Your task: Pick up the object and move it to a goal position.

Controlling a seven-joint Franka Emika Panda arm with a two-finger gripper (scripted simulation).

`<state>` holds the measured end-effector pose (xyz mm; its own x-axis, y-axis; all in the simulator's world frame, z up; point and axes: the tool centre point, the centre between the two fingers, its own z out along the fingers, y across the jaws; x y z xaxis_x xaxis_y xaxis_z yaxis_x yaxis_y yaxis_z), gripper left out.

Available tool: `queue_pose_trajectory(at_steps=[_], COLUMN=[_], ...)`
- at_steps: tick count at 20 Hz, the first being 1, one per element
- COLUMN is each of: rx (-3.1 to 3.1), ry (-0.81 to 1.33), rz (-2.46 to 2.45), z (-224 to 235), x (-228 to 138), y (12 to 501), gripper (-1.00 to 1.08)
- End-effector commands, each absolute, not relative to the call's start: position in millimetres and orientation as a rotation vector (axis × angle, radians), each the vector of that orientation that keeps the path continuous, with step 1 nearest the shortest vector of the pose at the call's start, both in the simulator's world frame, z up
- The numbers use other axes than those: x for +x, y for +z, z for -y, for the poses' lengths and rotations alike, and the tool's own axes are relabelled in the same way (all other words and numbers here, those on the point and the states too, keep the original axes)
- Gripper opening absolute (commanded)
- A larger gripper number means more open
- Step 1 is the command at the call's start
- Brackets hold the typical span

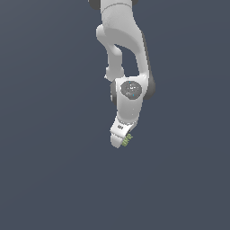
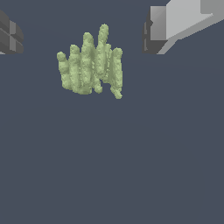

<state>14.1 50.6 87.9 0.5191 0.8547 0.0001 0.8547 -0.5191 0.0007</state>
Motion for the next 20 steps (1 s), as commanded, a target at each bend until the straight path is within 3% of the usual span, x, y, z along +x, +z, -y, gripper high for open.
queue_pose_trajectory(at_steps=[1, 13, 14, 20], rx=[2.737, 2.734, 2.734, 2.734], ry=[-0.001, 0.0, 0.0, 0.0], rz=[-1.541, -1.547, -1.547, -1.547], z=[-50, -51, -51, -51], x=[14, 14, 14, 14], y=[81, 40, 40, 40], gripper=[1.0, 1.0, -1.0, -1.0])
